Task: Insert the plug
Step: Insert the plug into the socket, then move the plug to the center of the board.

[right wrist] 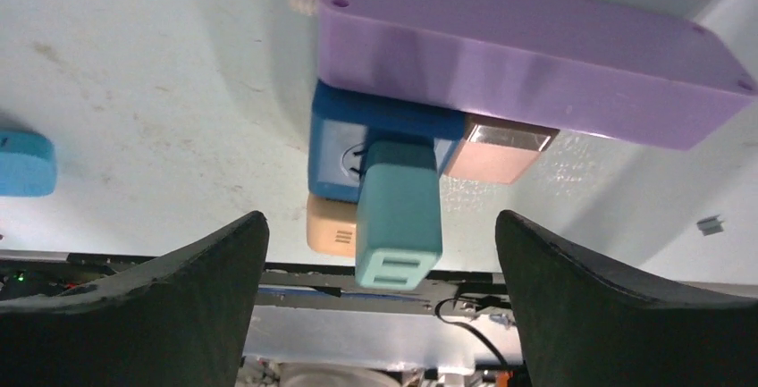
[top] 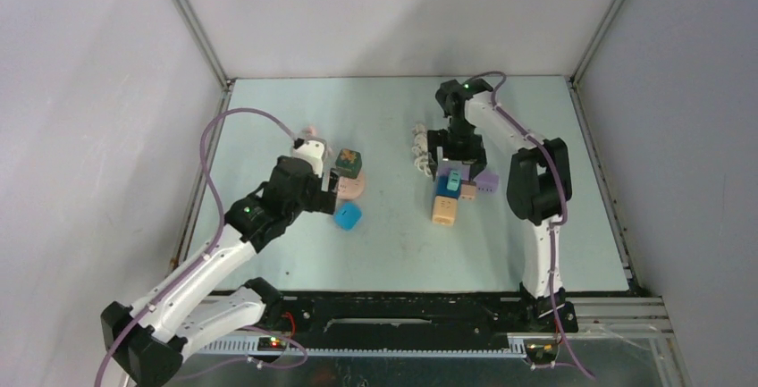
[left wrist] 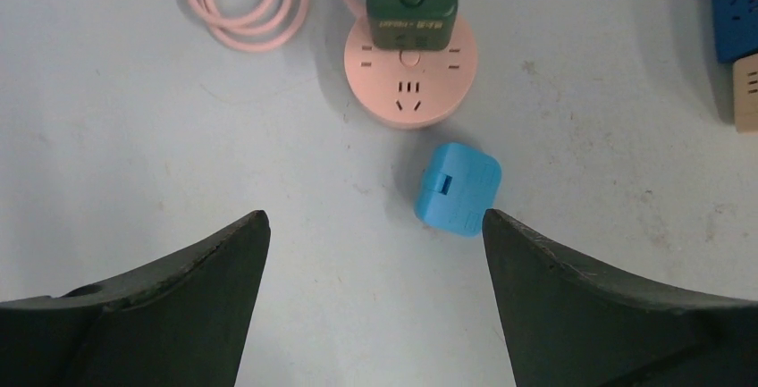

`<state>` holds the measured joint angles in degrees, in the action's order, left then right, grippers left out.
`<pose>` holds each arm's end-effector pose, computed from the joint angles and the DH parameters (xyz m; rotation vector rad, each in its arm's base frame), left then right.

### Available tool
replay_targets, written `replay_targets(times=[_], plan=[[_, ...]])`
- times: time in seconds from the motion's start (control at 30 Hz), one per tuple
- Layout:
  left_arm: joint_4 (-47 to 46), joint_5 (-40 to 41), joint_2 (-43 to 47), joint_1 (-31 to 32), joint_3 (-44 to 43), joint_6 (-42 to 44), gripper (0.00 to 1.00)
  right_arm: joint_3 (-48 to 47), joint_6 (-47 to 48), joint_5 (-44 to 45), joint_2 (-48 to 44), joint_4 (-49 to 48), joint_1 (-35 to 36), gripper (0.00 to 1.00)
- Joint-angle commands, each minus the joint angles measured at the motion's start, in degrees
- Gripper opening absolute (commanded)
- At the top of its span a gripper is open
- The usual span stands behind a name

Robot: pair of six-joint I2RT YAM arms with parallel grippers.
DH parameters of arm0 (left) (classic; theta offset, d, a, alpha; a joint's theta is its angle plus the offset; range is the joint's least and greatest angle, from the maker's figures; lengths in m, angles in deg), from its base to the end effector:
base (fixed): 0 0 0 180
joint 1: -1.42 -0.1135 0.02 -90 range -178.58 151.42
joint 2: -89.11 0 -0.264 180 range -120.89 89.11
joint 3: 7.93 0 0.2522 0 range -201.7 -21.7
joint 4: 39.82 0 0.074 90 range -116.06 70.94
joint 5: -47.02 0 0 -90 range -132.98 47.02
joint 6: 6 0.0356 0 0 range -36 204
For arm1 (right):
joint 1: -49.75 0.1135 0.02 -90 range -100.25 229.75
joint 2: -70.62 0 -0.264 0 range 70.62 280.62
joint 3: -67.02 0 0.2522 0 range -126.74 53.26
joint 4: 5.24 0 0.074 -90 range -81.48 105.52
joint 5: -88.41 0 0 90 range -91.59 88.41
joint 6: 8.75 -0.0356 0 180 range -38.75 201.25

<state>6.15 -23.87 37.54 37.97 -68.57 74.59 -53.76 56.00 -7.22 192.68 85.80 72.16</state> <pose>0.1604 -0.1044 0.2954 0.3314 2.1500 -0.0869 0.3757 0.1587 0.2223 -0.0789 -3.0618 -0.1127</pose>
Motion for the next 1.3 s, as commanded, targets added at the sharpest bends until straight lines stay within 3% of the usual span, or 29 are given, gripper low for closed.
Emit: replay_targets(times=[0.0, 0.13, 0.33, 0.53, 0.7, 0.83, 1.0, 1.27], plan=[[0.73, -7.7, 0.08, -4.63, 3.58, -6.45, 0.92, -5.64, 2.18, 3.13, -8.37, 0.26, -0.01, 1.0], [-0.59, -17.9, -4.09, -8.14, 6.87, -10.18, 0.93, -7.33, 3.79, 3.16, -12.96, 0.56, -0.01, 1.0], [-5.64, -28.53, -18.18, -9.35, 7.49, -13.75, 0.93, -5.35, 5.79, 1.46, -17.68, 0.21, 0.38, 1.0], [-4.25, -28.67, -31.4, -9.27, -0.3, -13.38, 0.92, 2.28, 6.68, -2.62, -23.21, -3.6, 0.94, 1.0], [-2.92, -27.6, -34.7, -8.44, -2.9, -19.65, 0.92, 4.86, 7.46, -6.54, -24.73, -6.83, 1.81, 0.99], [-1.29, -23.26, -32.12, -8.87, -2.9, -23.88, 0.93, -0.03, 9.09, -11.51, -19.52, -8.37, 5.73, 0.99], [-0.31, -19.68, -20.42, -12.5, 0.29, -26.74, 0.95, -11.5, 11.18, -18.31, -7.59, -9.05, 12.68, 0.97], [7.74, -16.24, 0.42, -20.12, 6.06, -31.4, 0.96, -9.91, 8.26, -29.35, 7.02, -22.82, 17.61, 0.91]])
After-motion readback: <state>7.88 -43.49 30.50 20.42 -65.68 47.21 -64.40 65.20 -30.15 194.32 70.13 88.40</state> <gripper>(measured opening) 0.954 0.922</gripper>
